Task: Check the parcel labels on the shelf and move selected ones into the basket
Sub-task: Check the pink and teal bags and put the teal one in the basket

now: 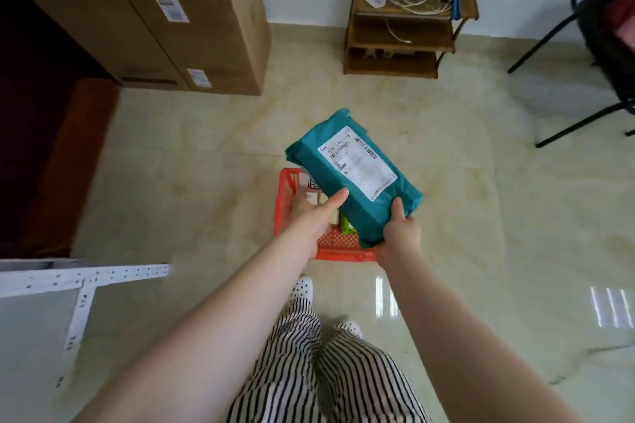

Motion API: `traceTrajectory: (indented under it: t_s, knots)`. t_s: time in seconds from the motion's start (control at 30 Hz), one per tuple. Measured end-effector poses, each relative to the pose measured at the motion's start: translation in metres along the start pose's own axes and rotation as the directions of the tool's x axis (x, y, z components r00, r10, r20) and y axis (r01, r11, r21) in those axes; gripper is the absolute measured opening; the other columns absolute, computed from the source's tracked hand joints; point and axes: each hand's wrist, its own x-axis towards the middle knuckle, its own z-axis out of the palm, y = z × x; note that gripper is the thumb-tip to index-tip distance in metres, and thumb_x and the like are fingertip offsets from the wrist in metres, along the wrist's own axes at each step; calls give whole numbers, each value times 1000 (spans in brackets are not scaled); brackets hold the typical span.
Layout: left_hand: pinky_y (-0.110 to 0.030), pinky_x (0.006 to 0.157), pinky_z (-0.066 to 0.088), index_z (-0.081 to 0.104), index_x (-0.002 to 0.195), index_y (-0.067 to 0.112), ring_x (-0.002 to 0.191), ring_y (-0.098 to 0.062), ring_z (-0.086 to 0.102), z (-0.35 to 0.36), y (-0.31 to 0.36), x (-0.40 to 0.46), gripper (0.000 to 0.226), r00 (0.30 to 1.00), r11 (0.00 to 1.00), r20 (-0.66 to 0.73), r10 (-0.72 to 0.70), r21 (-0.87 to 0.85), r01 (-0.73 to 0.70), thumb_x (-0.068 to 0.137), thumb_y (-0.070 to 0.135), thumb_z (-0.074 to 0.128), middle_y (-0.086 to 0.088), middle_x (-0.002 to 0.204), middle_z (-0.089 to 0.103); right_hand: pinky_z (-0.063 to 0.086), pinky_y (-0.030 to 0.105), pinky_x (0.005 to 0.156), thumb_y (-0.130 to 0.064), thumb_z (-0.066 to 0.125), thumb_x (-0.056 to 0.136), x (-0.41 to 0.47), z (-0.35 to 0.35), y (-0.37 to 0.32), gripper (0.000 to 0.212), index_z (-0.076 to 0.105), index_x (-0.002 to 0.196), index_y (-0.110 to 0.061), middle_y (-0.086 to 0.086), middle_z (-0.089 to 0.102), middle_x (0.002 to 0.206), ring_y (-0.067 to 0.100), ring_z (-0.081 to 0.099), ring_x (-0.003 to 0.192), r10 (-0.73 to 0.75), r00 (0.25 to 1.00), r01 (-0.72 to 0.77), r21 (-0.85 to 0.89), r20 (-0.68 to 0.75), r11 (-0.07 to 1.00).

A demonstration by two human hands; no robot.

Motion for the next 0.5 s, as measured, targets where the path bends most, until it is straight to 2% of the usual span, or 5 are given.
traceTrajectory:
  t_s: [0.03,0.17,0.27,0.37,0.5]
  knots:
    - [-50,93,53,41,136,24,109,-30,64,17,-5,12,122,998,998,21,-62,-9,62,31,64,87,-6,129,62,57,50,86,-36,49,101,14,3,5,43,50,135,-10,11,65,125,33,67,105,20,999,-19,16,-30,1000]
    - [-50,79,58,35,133,28,105,-30,66,67,-34,54,79,986,983,7,-169,-65,169,71,35,83,-3,127,63,56,45,87,-32,48,103,58,7,23,36,46,135,-15,8,62,128,32,65,111,116,991,-110,101,-61,989]
    - [-53,91,53,35,134,33,109,-29,63,89,-53,85,71,987,989,-70,-143,-44,140,79,22,78,1,125,62,58,41,83,-28,51,102,94,0,37,37,46,135,-13,10,63,127,31,65,110,157,986,-150,121,-54,981]
    - [-50,94,52,36,135,31,110,-26,62,97,-72,117,68,988,997,-139,-64,41,70,81,13,75,-1,126,61,56,43,91,-20,61,97,135,-18,49,41,49,135,-12,8,64,126,25,66,108,196,981,-194,73,-17,978]
    - [-35,89,49,35,137,26,103,-17,58,99,-97,159,67,989,989,-145,-12,146,33,84,9,72,2,119,57,60,32,76,-16,69,91,189,-50,58,47,52,134,-11,10,67,123,22,68,105,289,952,-297,84,101,951]
